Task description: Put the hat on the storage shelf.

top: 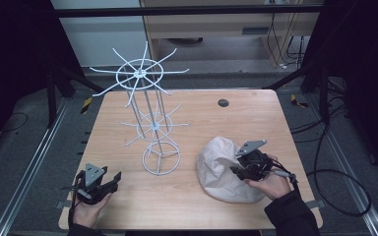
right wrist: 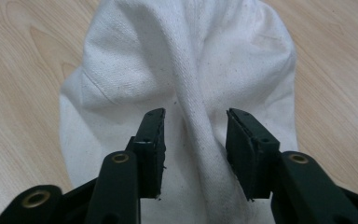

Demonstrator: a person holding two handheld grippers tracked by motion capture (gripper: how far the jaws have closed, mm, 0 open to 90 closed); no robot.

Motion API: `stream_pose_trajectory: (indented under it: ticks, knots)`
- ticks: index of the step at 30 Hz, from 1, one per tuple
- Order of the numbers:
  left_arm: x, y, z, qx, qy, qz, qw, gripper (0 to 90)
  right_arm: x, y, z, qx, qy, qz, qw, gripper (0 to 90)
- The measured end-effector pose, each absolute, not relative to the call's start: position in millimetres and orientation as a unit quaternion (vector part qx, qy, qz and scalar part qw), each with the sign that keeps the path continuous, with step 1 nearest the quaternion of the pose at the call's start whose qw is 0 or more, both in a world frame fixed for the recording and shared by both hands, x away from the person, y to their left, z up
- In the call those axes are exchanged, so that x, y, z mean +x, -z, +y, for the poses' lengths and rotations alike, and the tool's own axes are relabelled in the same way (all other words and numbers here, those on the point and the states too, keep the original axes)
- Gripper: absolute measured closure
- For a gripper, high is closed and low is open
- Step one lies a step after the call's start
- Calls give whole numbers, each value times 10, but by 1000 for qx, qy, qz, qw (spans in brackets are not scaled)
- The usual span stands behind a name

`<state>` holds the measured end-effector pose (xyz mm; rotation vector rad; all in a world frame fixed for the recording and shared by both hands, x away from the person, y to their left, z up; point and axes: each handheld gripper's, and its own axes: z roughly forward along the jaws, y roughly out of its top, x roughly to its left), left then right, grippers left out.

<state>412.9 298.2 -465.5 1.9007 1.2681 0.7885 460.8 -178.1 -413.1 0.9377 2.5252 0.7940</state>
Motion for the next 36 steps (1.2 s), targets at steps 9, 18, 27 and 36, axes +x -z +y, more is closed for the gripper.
stream_pose_trajectory:
  ticks: [9,18,27,36]
  knots:
    - [4160,4680,3044,737,-299,495,350,452,4695,4213,-1742,333,-253,895,153,718]
    - [4170,4691,3060,736,-299,498,348,464,4701,4185,-1684,328,-238,902,148,874]
    - [4183,4699,3083,731,-299,506,347,463,4599,4023,-1755,331,-284,884,166,881]
    - [4187,4696,3106,726,-301,511,349,462,4468,3830,-1916,347,-371,835,209,883]
